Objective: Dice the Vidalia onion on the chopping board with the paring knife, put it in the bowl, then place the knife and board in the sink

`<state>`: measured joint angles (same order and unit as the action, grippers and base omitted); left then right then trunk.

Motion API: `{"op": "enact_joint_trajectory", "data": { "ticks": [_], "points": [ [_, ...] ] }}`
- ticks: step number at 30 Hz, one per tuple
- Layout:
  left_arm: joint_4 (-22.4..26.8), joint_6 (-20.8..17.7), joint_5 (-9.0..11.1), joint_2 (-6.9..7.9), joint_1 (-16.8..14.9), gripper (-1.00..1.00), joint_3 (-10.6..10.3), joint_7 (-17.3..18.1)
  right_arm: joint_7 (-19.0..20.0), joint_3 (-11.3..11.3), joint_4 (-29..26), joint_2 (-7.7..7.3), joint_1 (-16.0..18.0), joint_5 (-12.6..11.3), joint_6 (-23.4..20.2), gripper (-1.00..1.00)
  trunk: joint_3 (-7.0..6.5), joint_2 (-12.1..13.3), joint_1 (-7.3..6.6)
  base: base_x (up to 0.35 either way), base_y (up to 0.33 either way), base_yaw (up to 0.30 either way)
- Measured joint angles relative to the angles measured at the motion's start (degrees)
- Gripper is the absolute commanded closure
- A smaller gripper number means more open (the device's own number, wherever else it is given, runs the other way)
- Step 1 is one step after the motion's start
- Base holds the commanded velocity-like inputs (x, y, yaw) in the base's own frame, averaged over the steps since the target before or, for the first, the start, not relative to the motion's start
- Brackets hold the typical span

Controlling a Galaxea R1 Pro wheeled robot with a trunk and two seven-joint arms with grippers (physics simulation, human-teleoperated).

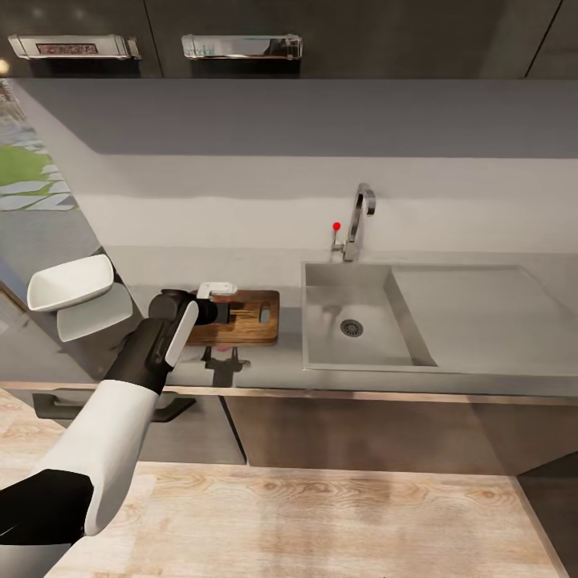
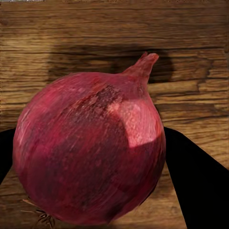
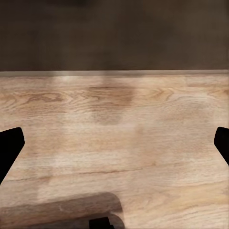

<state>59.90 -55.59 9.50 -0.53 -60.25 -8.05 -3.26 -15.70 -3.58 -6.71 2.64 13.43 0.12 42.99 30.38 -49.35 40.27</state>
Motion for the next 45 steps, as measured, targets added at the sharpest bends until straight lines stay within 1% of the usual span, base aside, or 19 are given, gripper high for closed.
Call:
{"op": "enact_joint_trajectory", "data": {
  "ticks": [10, 11, 33, 37, 40, 42, 45],
  "points": [
    [1.12, 0.0, -0.01, 0.0, 0.0, 1.0, 0.0, 0.0, 0.0, 0.0, 0.0, 0.0, 0.02, 0.01, 0.0, -1.0, 0.0, 0.0, 0.0, 0.0, 0.0, 0.0],
    [1.19, 0.0, 0.0, 0.0, 0.0, -1.0, -0.02, 0.0, 0.0, 0.0, 0.0, 0.0, 0.04, 0.02, 0.0, -1.0, 0.0, 0.0, 0.0, 0.0, 0.0, 0.0],
    [1.41, 0.0, -0.01, 0.0, 0.0, -1.0, -0.01, 0.0, 0.0, 0.0, 0.0, 0.0, 0.04, 0.03, 0.0, -1.0, 0.0, 0.0, 0.0, 0.0, 0.0, 0.0],
    [2.54, 0.0, -0.01, 0.04, 0.0, -1.0, -0.01, 0.0, 0.0, 0.0, 0.0, 0.0, 0.02, 0.0, 0.0, -1.0, 0.0, 0.0, 0.0, 0.0, 0.0, 0.0],
    [6.45, -0.08, -0.01, 0.13, 0.0, -1.0, 0.03, -0.02, 0.0, 0.0, 0.0, 0.0, 0.02, 0.0, -0.02, -1.0, 0.0, 0.0, 0.0, 0.0, 0.0, 0.0],
    [11.32, -0.28, -0.01, 0.27, 0.0, -1.0, 0.1, -0.06, 0.0, 0.0, 0.01, 0.0, 0.02, 0.0, -0.04, -1.0, 0.0, 0.0, 0.0, 0.0, 0.0, 0.0],
    [20.72, -0.56, -0.03, 0.84, 0.0, -1.0, 0.52, -0.08, 0.0, -0.01, 0.0, 0.0, 0.02, -0.01, -0.08, -1.0, -0.01, -0.01, -0.01, 0.0, 0.0, 0.0]
  ]
}}
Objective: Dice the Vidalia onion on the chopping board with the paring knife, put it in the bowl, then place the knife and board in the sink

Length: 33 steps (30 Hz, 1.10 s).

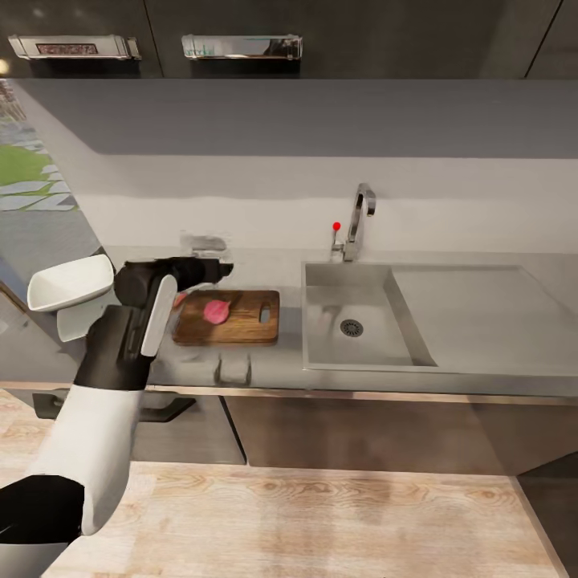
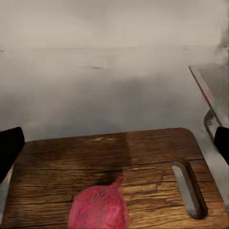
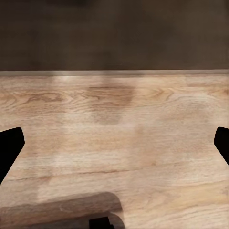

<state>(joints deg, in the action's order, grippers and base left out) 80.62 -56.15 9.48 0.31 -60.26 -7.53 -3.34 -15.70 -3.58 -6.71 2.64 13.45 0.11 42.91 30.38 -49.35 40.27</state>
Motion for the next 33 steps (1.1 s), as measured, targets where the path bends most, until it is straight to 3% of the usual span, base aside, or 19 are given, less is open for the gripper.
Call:
{"op": "enact_joint_trajectory", "data": {
  "ticks": [2, 10, 33],
  "points": [
    [3.26, -0.1, -0.01, 0.4, 0.01, -1.0, 0.19, 0.0, 0.0, 0.0, 0.01, 0.0, 0.0, 0.03, -0.01, -1.0, 0.0, 0.0, 0.0, 0.0, 0.0, 0.0],
    [3.58, -0.15, 0.03, 0.68, 0.01, -1.0, 0.22, 0.0, 0.0, 0.01, 0.01, 0.0, 0.01, 0.0, -0.01, -1.0, 0.01, 0.01, 0.02, -0.054, 0.0, 0.0],
    [-0.89, -0.15, 0.02, 0.69, 0.01, -1.0, 0.15, 0.0, 0.0, 0.01, 0.01, 0.0, 0.01, 0.02, 0.01, -1.0, 0.0, 0.01, 0.04, -0.324, 0.0, 0.0]
  ]
}}
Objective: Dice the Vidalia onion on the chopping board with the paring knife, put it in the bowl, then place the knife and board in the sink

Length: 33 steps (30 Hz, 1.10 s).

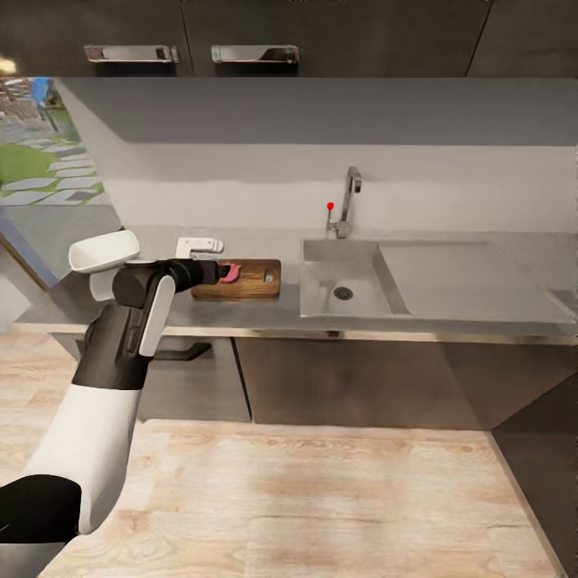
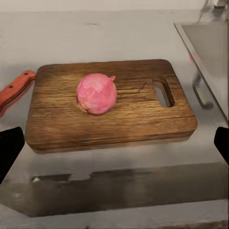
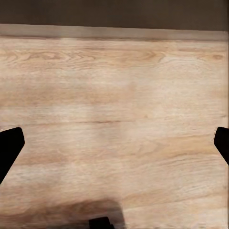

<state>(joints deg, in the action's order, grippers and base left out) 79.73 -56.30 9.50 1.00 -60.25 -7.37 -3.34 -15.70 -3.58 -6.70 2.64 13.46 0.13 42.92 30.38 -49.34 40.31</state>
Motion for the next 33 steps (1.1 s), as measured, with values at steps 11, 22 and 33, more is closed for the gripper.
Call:
{"op": "enact_joint_trajectory", "data": {
  "ticks": [11, 22, 33],
  "points": [
    [-4.17, 0.39, -0.1, -0.01, 0.0, -1.0, 0.01, 0.05, 0.01, -0.01, 0.01, -0.02, 0.01, -0.04, -0.02, -1.0, 0.0, 0.0, 0.0, -0.334, 0.0, 0.0],
    [-8.89, 0.57, -0.01, 0.0, 0.45, -1.0, 0.02, 0.2, 0.0, 0.02, 0.01, -0.05, 0.01, -0.03, -0.01, -1.0, 0.0, 0.0, 0.0, -0.317, 0.0, 0.0],
    [-41.39, 34.51, -0.04, -0.39, 6.69, -1.0, 0.04, 0.61, -0.07, 0.08, 0.0, -0.15, -0.02, -0.04, -0.02, -1.0, 0.01, 0.0, -0.03, -0.035, 0.0, 0.0]
  ]
}}
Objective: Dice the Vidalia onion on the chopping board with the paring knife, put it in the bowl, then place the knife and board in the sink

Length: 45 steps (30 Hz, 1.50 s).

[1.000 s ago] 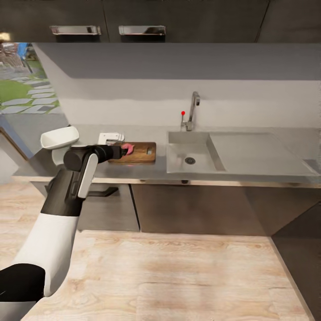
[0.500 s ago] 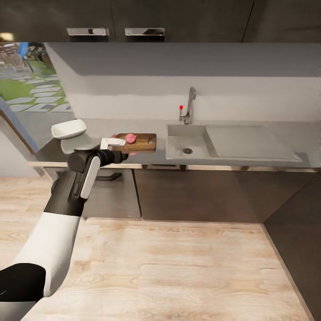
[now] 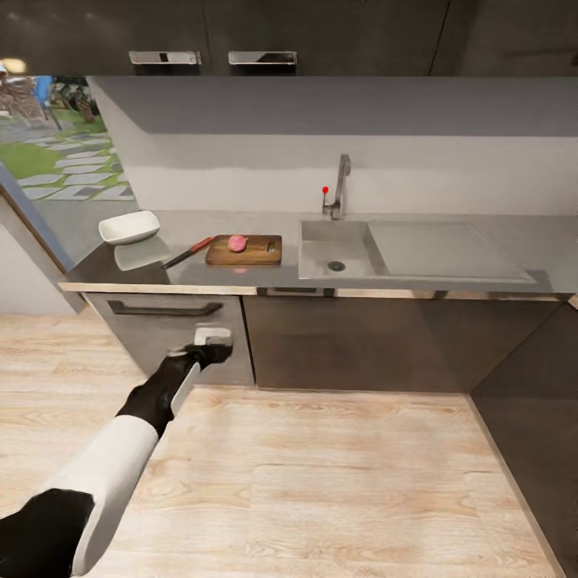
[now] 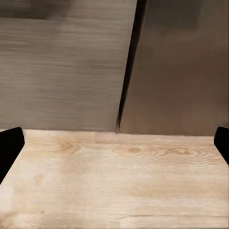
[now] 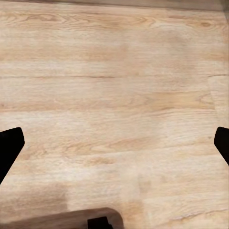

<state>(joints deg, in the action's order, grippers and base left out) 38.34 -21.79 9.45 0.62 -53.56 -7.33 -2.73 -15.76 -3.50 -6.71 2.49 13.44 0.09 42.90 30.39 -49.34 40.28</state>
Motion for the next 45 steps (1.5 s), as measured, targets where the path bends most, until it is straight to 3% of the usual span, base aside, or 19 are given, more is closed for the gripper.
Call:
{"op": "enact_joint_trajectory", "data": {
  "ticks": [1, 2, 5, 7, 8, 11, 12, 14, 16, 19, 21, 23, 25, 28, 33, 38, 45],
  "points": [
    [-7.14, 8.13, 0.0, -0.13, 0.73, -1.0, 0.02, 0.09, -0.02, 0.0, 0.01, -0.01, -0.01, -0.01, 0.0, -1.0, 0.0, -0.01, -0.01, -0.001, 0.0, 0.0],
    [-17.75, 15.91, -0.02, -0.56, 1.29, -1.0, 0.09, 0.13, -0.03, 0.0, 0.0, -0.02, 0.01, -0.01, 0.0, -1.0, 0.01, 0.0, 0.0, 0.0, 0.0, 0.0],
    [-34.65, 31.49, 0.1, -1.31, 1.61, -1.0, 0.22, 0.11, -0.04, 0.05, 0.0, -0.03, 0.01, -0.01, 0.0, -1.0, 0.01, 0.0, 0.0, 0.0, 0.0, 0.0],
    [-37.72, 37.4, 0.16, -1.42, 1.87, -1.0, 0.2, 0.04, -0.04, 0.07, 0.01, -0.03, 0.01, -0.01, 0.0, -1.0, 0.0, -0.01, 0.0, 0.0, 0.0, 0.0],
    [-39.47, 42.23, 0.22, -1.43, 2.8, -1.0, 0.22, -0.05, -0.04, 0.07, 0.0, -0.06, 0.03, -0.02, 0.0, -1.0, 0.0, 0.0, 0.0, 0.0, 0.0, 0.0],
    [-41.4, 48.6, 0.3, -1.37, 6.19, -1.0, 0.21, -0.07, -0.05, 0.11, -0.01, -0.09, 0.03, -0.01, 0.0, -1.0, 0.0, 0.0, 0.0, 0.0, 0.0, 0.0],
    [-41.93, 50.34, 0.34, -1.27, 7.85, -1.0, 0.23, -0.04, -0.05, 0.13, -0.01, -0.13, 0.03, -0.02, 0.0, -1.0, 0.01, 0.0, -0.01, 0.0, 0.0, 0.0],
    [-42.69, 55.27, 0.38, -0.18, 15.18, -1.0, 0.26, 0.02, -0.14, 0.31, -0.08, -0.39, 0.01, -0.18, -0.1, -1.0, 0.0, 0.0, 0.0, 0.0, 0.0, 0.0],
    [-42.78, 59.05, 0.39, 0.09, 16.71, -1.0, 0.21, 0.06, -0.19, 0.35, -0.37, -0.5, 0.01, -0.22, -0.14, -1.0, 0.0, 0.0, 0.0, 0.0, 0.0, 0.0],
    [-42.87, 67.38, 0.59, 0.37, 21.93, -1.0, 0.23, 0.01, -0.38, 0.34, -1.98, -0.6, -0.01, -0.11, -0.65, -1.0, 0.0, 0.0, -0.01, 0.0, 0.0, 0.0],
    [-42.89, 71.49, 0.66, 0.87, 25.48, -1.0, 0.28, -0.05, -0.43, 0.28, -5.62, -0.64, 0.02, 0.05, -4.54, -1.0, 0.0, 0.0, -0.01, 0.0, 0.0, 0.0],
    [-42.89, 73.93, 0.58, 1.31, 27.32, -1.0, 0.21, -0.05, -0.43, 0.31, -10.04, -0.67, 0.0, 0.09, -8.92, -1.0, 0.0, 0.0, 0.0, 0.0, 0.0, 0.0],
    [-42.9, 77.3, 0.64, 1.74, 28.98, -1.0, 0.25, -0.17, -0.27, 0.28, -17.38, -0.68, 0.01, 0.2, -16.97, -1.0, -0.01, -0.01, 0.0, 0.0, 0.0, 0.0],
    [-42.84, 78.46, 0.62, 2.55, 29.79, -1.0, 0.22, -0.43, 0.02, 0.24, -23.1, -0.69, 0.01, 0.09, -23.38, -1.0, 0.0, 0.0, 0.0, 0.0, 0.0, 0.0],
    [-42.81, 78.31, 0.64, 2.8, 30.04, -1.0, 0.24, -0.55, 0.15, 0.01, -23.45, -0.75, 0.01, 0.04, -20.82, -1.0, 0.0, 0.0, 0.0, 0.0, 0.0, 0.0],
    [-42.75, 76.48, 0.68, 2.99, 30.08, -1.0, 0.33, -0.55, 0.2, -0.06, -17.07, -0.68, 0.0, 0.13, -14.07, -1.0, 0.0, 0.0, 0.0, 0.0, 0.0, 0.0],
    [-42.72, 74.13, 0.71, 3.5, 30.09, -1.0, 0.36, -0.53, 0.14, -0.08, -15.15, -0.67, 0.01, 0.14, -12.31, -1.0, 0.0, -0.01, -0.02, 0.068, 0.0, 0.0]
  ]
}}
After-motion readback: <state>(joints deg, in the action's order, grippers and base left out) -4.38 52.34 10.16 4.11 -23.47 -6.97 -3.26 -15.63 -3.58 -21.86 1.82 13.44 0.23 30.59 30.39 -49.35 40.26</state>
